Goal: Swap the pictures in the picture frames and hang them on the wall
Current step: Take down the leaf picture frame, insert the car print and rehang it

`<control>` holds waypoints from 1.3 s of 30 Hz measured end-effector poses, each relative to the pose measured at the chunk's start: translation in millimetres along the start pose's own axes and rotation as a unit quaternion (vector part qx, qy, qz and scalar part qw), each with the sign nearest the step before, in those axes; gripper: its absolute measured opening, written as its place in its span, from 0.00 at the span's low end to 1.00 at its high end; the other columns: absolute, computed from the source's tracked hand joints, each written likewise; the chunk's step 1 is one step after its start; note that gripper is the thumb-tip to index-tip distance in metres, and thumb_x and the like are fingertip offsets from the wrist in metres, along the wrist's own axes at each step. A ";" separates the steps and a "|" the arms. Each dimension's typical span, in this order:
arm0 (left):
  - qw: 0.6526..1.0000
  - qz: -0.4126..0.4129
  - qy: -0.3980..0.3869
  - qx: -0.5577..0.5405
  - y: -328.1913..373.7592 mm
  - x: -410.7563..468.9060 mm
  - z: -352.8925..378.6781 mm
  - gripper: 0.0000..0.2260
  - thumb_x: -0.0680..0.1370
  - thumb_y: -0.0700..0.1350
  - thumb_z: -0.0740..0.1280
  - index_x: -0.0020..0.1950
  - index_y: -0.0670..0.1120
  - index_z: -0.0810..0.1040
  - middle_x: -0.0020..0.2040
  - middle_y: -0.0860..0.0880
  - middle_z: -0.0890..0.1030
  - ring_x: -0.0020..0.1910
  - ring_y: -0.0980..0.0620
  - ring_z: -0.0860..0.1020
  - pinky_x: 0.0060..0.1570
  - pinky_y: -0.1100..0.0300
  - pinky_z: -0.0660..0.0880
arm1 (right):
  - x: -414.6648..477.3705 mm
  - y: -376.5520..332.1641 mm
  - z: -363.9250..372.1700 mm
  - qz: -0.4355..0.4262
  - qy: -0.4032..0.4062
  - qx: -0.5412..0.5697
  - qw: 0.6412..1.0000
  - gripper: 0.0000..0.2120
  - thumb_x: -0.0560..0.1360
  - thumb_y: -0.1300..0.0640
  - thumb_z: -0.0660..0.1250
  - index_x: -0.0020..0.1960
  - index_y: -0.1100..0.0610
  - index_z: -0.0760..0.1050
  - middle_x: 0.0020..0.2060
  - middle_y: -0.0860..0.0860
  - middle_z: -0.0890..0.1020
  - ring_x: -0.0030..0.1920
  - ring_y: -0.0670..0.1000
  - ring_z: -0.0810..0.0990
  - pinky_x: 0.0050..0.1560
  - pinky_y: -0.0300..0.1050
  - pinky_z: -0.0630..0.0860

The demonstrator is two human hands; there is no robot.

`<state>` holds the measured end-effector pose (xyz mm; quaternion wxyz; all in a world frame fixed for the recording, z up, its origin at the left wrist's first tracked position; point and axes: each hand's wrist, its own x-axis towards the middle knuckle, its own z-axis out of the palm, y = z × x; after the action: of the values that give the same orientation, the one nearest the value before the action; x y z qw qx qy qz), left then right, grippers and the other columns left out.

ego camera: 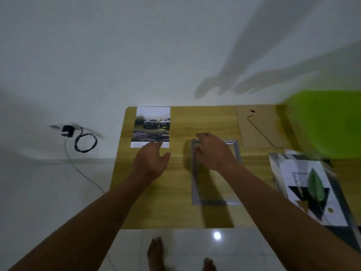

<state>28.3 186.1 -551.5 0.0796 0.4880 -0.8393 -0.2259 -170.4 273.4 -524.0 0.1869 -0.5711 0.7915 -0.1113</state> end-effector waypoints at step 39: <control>0.975 -0.132 0.053 -0.169 -137.2 102.5 -28.2 0.24 0.70 0.36 0.74 0.65 0.49 0.76 0.58 0.47 0.79 0.56 0.47 0.78 0.55 0.56 0.76 | 109.2 -119.9 109.6 0.049 -0.033 0.075 0.995 0.27 0.79 0.51 0.65 0.76 0.55 0.62 0.78 0.55 0.59 0.78 0.54 0.51 0.78 0.57 0.46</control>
<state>93.4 32.1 -598.1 0.1749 0.5855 -0.7118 -0.3464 -50.9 135.5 -594.9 0.2607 -0.5192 0.8015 -0.1417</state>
